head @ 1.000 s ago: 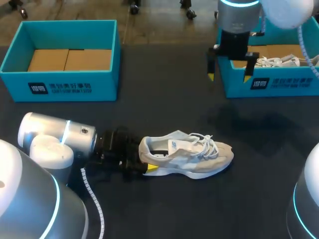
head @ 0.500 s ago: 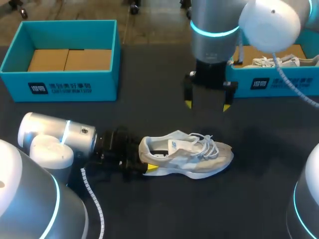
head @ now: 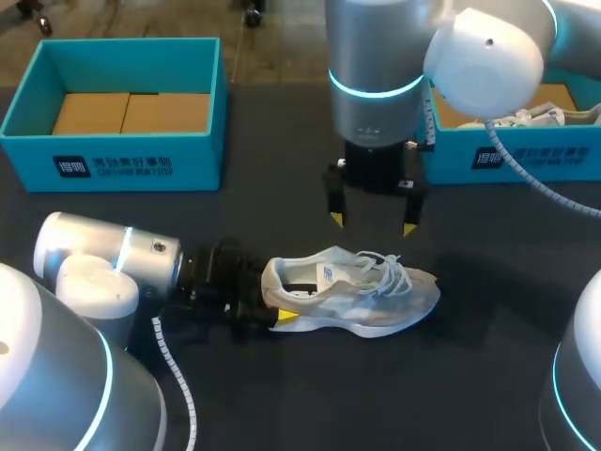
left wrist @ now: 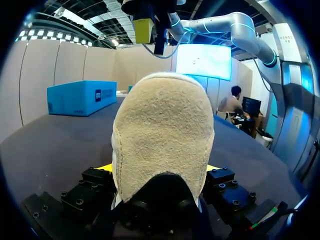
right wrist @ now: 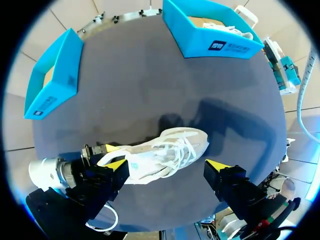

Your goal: Take the shoe out of the shoebox, open the shoe tongue, remove and reinsert the insole, then place the shoe into the shoebox

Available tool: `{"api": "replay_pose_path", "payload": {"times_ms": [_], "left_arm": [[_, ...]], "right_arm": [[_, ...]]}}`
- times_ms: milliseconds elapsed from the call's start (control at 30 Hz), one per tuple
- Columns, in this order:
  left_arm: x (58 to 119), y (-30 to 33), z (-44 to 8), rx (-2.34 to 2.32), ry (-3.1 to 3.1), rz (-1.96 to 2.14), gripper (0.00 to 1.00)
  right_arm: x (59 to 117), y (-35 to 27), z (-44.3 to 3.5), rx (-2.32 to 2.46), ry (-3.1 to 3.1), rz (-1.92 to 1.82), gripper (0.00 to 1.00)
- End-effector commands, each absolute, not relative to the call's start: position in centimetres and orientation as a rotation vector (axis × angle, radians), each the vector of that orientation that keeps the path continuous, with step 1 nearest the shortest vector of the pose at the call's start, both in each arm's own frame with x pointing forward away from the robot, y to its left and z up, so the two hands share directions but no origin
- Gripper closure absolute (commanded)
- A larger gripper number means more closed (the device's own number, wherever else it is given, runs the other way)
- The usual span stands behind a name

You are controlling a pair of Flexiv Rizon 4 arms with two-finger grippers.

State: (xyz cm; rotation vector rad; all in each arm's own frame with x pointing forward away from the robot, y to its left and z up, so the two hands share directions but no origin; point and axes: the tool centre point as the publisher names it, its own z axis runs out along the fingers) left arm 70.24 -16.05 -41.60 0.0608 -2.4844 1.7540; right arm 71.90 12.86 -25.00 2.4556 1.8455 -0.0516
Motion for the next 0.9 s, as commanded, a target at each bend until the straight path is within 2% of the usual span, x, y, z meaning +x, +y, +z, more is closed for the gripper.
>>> {"api": "replay_pose_path", "payload": {"times_ms": [33,533,900], "left_arm": [[70.4,-16.1,-41.6,0.06,-2.487,1.749,1.0],[70.4,-16.1,-41.6,0.06,-2.487,1.749,1.0],[70.4,-16.1,-41.6,0.06,-2.487,1.749,1.0]], "right_arm": [[71.9,12.9,-25.1,2.456,1.845,-0.051,0.0],[69.6,17.8,-26.4,2.266,1.91,-0.024,0.0],[68.6,19.3,-29.8,2.221,1.931,-0.098,0.0]]}}
